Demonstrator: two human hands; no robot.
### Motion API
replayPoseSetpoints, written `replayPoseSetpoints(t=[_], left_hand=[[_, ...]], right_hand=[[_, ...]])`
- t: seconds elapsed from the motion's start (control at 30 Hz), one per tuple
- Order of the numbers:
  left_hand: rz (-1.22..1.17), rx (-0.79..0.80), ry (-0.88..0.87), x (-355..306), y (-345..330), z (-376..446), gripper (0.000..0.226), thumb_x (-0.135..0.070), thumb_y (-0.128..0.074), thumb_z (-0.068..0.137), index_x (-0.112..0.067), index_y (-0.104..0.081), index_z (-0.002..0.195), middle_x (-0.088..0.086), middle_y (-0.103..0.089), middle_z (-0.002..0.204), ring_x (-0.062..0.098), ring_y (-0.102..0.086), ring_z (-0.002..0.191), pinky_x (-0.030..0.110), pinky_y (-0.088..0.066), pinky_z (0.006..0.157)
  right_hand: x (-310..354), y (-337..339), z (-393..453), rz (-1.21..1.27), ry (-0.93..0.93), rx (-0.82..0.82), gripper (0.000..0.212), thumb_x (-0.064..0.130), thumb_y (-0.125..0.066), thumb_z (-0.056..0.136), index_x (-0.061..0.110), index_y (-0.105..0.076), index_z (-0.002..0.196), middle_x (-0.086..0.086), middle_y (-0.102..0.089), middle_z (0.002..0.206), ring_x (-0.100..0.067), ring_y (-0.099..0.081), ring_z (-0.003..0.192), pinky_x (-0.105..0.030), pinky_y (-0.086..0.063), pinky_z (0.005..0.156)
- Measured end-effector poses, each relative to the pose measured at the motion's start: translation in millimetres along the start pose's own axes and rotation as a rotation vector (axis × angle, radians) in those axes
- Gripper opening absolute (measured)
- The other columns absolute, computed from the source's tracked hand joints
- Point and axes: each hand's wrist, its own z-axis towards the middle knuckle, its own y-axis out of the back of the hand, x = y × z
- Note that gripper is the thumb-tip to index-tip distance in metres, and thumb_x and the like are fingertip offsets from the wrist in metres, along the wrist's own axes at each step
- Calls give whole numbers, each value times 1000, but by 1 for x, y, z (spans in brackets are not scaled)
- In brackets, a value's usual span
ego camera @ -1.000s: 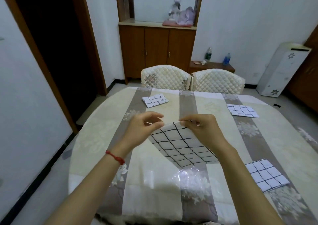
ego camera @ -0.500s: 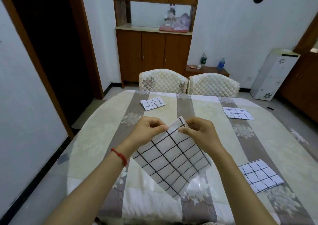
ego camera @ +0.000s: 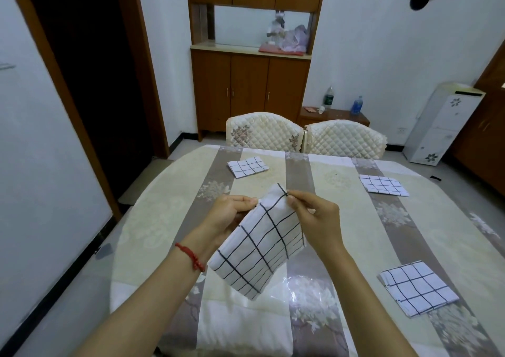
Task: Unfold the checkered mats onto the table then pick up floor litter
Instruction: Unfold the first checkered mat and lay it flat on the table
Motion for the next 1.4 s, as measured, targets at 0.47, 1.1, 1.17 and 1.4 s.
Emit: replayPoseSetpoints(t=[0.47, 1.1, 1.17, 1.4], left_hand=[[-87, -339, -108, 7, 15, 11, 13, -9, -62, 83, -7, -64, 70, 5, -64, 56, 17, -58, 51, 24, -50, 54], [572, -178, -557, -9, -10, 16, 21, -15, -62, 84, 1, -67, 72, 14, -62, 68, 16, -52, 65, 30, -42, 64], [509, -234, -567, -14, -2, 17, 20, -14, -60, 85, 0, -67, 72, 11, -64, 69, 14, -54, 65, 27, -44, 64], [449, -436, -596, -17, 22, 26, 24, -14, -58, 87, -13, -61, 63, -2, -56, 58, -5, -52, 50, 5, -41, 52]], right_hand=[[-2, -5, 9, 195, -232, -50, 10, 11, -71, 76, 16, -71, 84, 2, -69, 79, -10, -62, 74, -21, -51, 72], [-9, 24, 16, 15, -144, 194, 11, 22, -70, 78, 11, -67, 75, 4, -55, 56, 2, -50, 55, -13, -39, 58], [-24, 38, 11, 28, -244, 270, 33, 25, -69, 79, -4, -57, 66, -13, -40, 57, -9, -39, 55, -24, -32, 57], [-45, 62, 2, 323, -460, 257, 20, 12, -66, 80, 4, -64, 62, -11, -59, 68, -22, -57, 72, -34, -48, 73]])
